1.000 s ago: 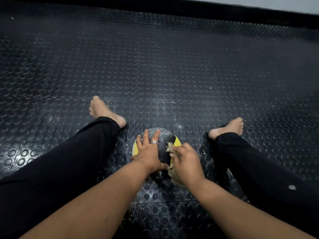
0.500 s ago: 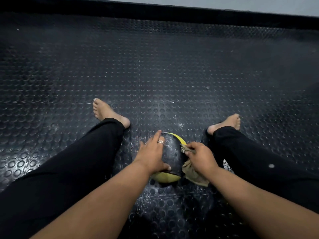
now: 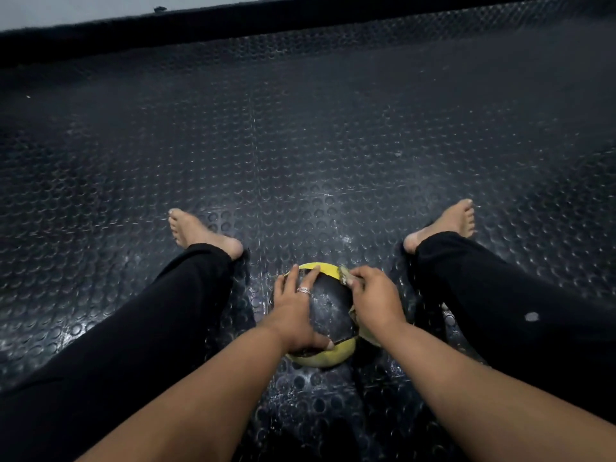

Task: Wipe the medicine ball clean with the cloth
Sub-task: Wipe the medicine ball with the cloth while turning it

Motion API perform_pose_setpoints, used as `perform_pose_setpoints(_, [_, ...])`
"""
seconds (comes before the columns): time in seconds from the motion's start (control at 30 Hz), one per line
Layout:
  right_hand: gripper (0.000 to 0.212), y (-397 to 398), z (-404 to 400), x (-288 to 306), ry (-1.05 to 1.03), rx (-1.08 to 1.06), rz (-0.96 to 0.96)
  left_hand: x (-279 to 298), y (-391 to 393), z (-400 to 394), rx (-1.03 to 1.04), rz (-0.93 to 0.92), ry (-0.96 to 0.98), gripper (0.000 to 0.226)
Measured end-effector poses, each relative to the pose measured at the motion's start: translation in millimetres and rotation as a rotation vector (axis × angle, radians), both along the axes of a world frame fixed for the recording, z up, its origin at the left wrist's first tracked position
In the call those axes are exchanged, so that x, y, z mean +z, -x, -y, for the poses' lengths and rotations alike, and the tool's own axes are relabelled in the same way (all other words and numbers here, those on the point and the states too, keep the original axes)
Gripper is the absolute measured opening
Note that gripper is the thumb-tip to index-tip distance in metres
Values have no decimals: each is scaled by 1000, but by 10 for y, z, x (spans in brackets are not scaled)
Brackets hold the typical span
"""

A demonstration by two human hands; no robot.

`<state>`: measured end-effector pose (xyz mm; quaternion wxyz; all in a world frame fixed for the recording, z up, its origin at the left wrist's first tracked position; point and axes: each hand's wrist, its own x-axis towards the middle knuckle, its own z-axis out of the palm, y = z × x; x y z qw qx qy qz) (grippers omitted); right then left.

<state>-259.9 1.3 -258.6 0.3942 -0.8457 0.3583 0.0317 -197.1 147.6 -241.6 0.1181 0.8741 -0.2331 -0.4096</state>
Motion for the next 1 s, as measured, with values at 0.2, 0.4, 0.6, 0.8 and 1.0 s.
perform_pose_setpoints(0.2, [17,44,-280,41,63,178,206,-108,-104,-12,236,-48,126,133])
perform_pose_setpoints(0.4, [15,-162,-39,-17,-38,-22,110,-117,-84,56,272,-66,116,129])
perform_pose_setpoints(0.6, [12,-103,-325,102,32,129,179,-143,-174,8,314,-91,148,125])
perform_pose_setpoints(0.8, [12,-199,-59,66,42,60,60,-142,-168,-17,296,-88,159,128])
perform_pose_setpoints(1.0, [10,-92,-331,117,45,308,191,-238,-247,-210,317,-98,213,129])
